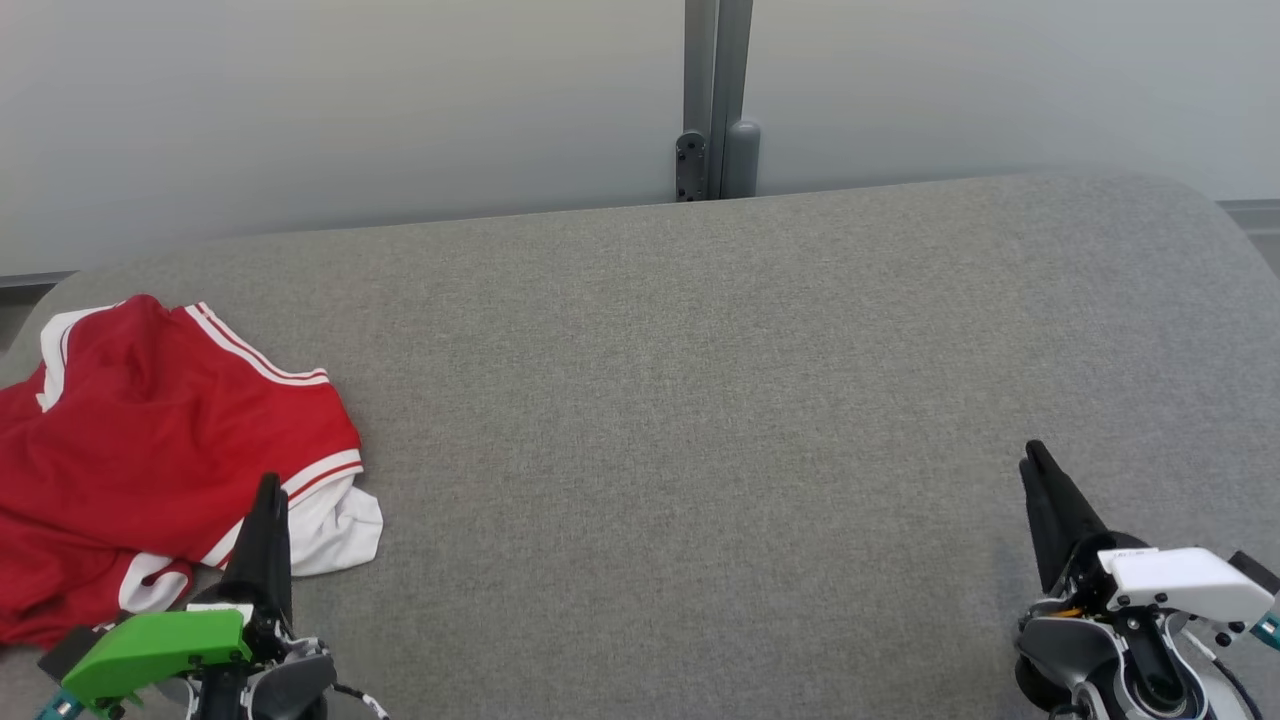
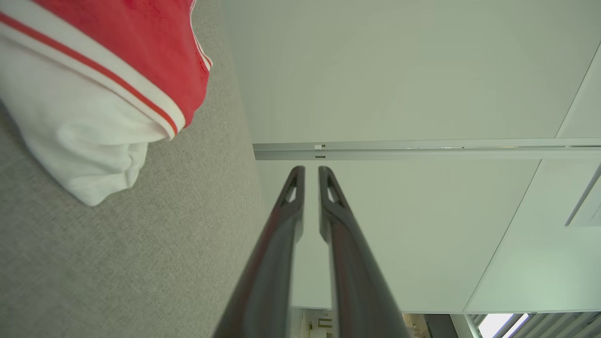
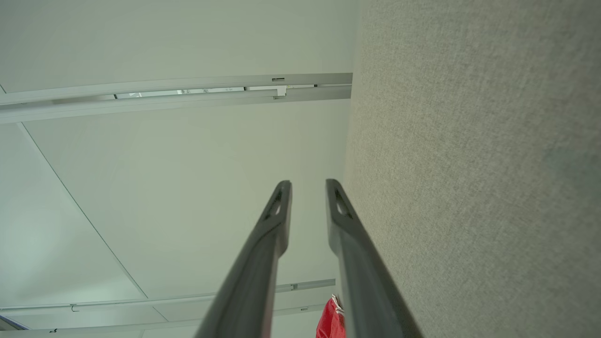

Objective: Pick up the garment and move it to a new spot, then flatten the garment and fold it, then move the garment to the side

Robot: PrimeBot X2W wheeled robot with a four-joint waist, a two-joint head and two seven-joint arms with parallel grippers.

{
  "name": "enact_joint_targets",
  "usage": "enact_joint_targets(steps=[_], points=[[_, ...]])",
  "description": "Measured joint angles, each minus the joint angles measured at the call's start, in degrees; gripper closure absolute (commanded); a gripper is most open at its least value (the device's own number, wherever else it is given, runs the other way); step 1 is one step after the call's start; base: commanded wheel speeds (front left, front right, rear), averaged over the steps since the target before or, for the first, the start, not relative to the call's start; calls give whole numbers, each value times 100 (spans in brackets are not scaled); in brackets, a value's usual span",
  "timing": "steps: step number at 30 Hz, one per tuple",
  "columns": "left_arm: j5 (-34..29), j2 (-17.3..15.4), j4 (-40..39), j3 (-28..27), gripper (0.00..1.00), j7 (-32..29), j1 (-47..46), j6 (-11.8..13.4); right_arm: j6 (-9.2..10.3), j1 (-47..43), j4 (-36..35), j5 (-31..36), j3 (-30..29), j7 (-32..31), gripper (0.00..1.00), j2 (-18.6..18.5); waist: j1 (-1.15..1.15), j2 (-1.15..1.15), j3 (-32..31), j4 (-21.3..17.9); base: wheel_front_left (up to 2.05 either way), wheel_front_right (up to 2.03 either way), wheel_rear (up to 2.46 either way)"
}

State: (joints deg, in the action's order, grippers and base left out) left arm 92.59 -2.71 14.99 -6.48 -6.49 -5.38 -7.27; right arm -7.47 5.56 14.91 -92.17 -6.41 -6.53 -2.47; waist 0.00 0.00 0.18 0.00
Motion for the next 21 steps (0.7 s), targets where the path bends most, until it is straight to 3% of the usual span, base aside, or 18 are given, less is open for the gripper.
enact_joint_targets(steps=[11, 21], points=[[-63, 34, 77, 191, 0, 236, 185, 7, 2, -178, 46, 171, 158, 243, 0, 29, 0, 0, 1, 9, 0, 0, 0], [-743, -77, 56, 425, 0, 508, 191, 31, 2, -179, -163, 1352, 364, 499, 0, -176, 0, 0, -9, 35, 0, 0, 0]])
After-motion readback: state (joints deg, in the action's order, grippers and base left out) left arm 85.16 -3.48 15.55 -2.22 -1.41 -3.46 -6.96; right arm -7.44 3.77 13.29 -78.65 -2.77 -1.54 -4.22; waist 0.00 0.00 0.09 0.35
